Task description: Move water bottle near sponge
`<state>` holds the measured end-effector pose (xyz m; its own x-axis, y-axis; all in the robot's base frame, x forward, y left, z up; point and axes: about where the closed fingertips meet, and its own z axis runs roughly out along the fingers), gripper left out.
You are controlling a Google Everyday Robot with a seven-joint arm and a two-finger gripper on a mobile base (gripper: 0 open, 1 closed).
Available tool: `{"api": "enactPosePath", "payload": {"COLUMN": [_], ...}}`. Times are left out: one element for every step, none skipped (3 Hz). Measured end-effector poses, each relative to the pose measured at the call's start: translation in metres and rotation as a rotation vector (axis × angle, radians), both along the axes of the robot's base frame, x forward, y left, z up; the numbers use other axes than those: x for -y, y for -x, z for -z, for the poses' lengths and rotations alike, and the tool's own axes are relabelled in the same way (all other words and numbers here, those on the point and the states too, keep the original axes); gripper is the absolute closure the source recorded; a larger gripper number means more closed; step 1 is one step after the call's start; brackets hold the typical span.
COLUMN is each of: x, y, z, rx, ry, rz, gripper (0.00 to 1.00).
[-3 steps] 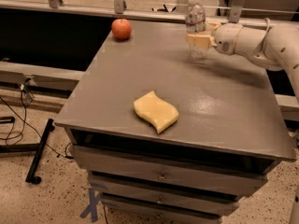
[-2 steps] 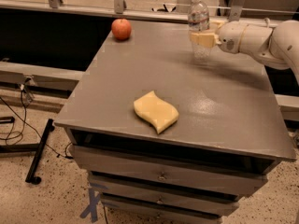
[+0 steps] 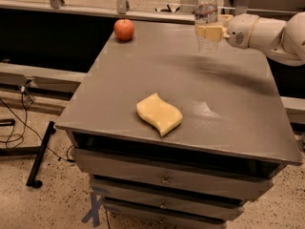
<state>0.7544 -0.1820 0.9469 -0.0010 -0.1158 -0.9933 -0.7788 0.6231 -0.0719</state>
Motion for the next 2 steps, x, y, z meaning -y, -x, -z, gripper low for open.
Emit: {"api": "enactPosePath", "payload": {"x": [-0.014, -0.036], "y": [0.007, 0.030], "z": [-0.003, -0.009], "rx": [0.016, 0.026], "ry": [-0.062, -0.172], "rz": [-0.007, 0.004], "gripper": [1.00, 1.00]}}
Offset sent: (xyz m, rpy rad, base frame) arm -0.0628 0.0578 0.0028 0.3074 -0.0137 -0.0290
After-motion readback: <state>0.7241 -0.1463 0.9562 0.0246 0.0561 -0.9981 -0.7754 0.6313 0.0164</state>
